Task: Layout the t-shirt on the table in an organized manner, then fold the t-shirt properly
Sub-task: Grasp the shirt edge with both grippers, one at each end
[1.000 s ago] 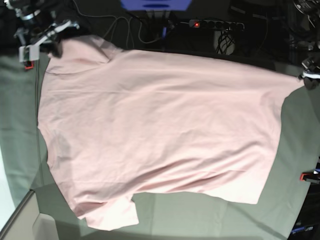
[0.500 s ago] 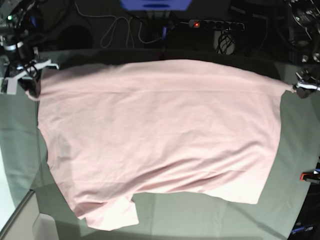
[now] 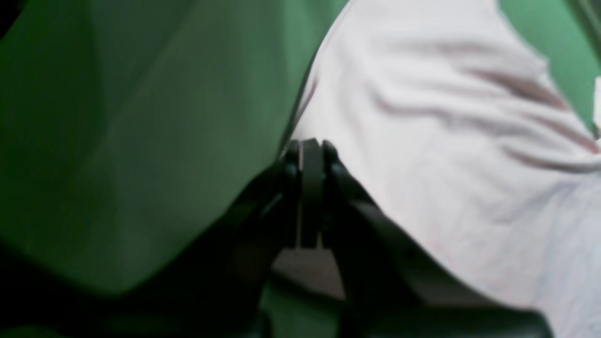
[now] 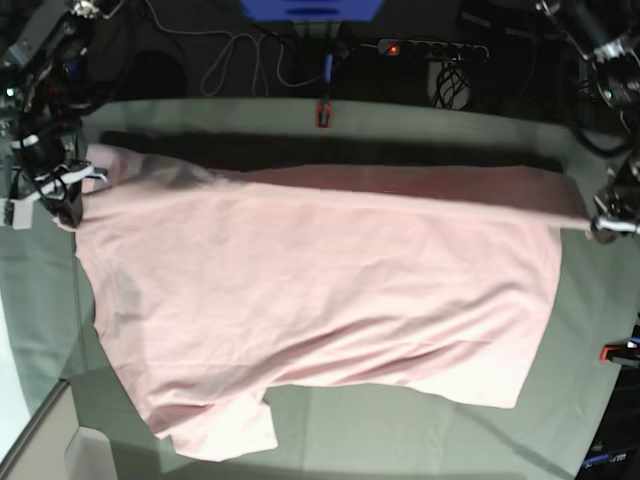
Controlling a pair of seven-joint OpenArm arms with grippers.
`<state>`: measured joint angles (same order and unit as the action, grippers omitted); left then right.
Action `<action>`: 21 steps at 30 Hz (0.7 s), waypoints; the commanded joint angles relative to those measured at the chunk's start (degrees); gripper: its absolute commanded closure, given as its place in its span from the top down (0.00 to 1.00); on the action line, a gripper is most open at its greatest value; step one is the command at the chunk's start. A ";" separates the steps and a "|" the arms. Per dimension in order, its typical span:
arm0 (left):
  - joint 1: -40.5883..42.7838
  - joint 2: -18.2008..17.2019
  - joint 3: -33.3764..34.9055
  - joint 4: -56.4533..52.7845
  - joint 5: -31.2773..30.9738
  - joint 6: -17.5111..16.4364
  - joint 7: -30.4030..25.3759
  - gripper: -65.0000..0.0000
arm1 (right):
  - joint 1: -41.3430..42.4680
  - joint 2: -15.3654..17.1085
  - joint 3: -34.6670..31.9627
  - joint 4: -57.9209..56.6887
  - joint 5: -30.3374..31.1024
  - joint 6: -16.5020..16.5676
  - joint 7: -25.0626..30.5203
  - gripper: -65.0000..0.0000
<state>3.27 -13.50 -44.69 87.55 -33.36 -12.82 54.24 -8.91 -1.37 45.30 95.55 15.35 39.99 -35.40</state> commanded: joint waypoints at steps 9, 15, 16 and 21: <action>-6.83 -1.23 6.66 -3.55 9.06 0.03 -1.18 0.00 | 5.43 4.22 -5.43 -2.67 1.22 0.01 1.77 0.00; -8.94 -1.23 6.66 -5.92 9.76 -0.06 -1.27 0.00 | 9.21 6.77 -9.56 -8.56 1.22 0.01 1.86 0.00; -9.11 -1.32 6.66 -6.45 9.76 -0.06 -1.27 0.00 | 9.65 7.48 -10.18 -9.61 1.22 0.01 1.95 0.00; -10.43 -1.49 6.75 -9.79 9.58 -0.24 -1.97 0.00 | 12.38 8.27 -11.41 -14.27 1.22 0.01 2.39 0.00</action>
<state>-6.13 -14.06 -37.82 76.90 -23.16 -13.06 53.28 2.44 6.20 33.76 80.29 15.40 39.77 -34.48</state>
